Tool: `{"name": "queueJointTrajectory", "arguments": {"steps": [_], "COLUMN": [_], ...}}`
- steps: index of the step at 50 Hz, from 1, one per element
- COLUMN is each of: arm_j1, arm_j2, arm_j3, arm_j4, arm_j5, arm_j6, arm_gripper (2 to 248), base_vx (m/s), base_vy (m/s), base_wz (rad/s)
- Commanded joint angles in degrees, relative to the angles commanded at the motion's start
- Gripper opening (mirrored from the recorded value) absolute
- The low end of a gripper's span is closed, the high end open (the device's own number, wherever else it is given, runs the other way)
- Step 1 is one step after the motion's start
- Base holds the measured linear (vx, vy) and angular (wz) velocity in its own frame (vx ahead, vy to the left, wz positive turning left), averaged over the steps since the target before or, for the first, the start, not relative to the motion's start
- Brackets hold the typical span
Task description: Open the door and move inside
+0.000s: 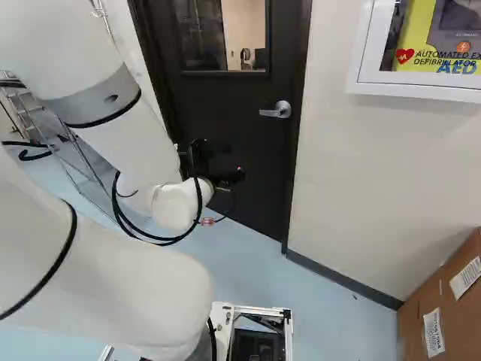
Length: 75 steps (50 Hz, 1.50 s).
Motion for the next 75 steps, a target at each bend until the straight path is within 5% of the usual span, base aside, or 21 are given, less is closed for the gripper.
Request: {"name": "queueJointTrajectory", "arguments": {"steps": [75], "arm_j1": [0.0], "arm_j2": [0.0], "arm_j3": [0.0], "arm_j4": [0.0], "arm_j5": [0.0], "arm_j6": [0.0], "arm_gripper": [247], "base_vx": [0.042], "base_vy": [0.038], "base_wz": [-0.178]}}
